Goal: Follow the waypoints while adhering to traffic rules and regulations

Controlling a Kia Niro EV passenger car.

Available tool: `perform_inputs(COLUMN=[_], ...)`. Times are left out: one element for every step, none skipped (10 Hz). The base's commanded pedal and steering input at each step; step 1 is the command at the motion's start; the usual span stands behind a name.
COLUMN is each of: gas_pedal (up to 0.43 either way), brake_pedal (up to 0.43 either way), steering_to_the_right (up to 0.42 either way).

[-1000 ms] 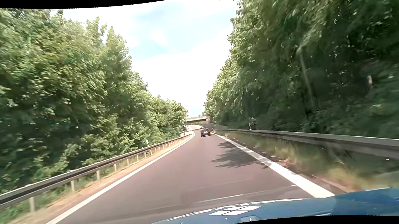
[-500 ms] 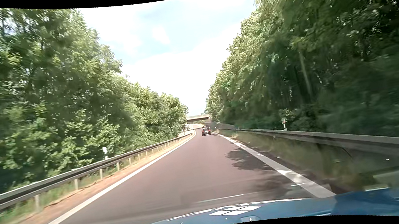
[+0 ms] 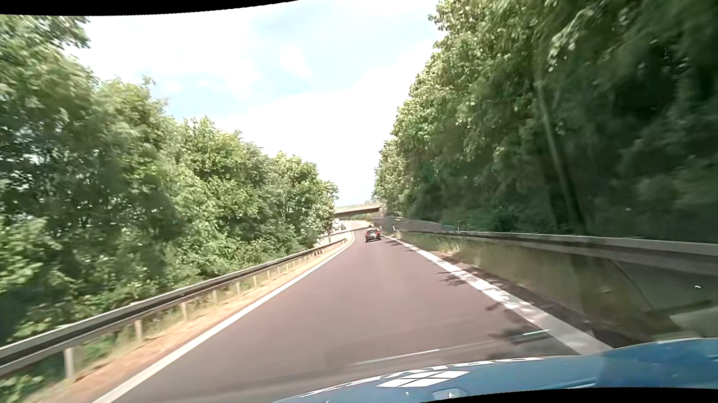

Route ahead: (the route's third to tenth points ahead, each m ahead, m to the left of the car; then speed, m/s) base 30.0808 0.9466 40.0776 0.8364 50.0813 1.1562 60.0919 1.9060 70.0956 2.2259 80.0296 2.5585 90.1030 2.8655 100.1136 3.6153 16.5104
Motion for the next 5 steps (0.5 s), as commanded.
perform_inputs(gas_pedal=[0.209, 0.209, 0.209, 0.209, 0.209], brake_pedal=[0.000, 0.000, 0.000, 0.000, 0.000], steering_to_the_right=[-0.006, -0.006, -0.006, -0.005, -0.005])
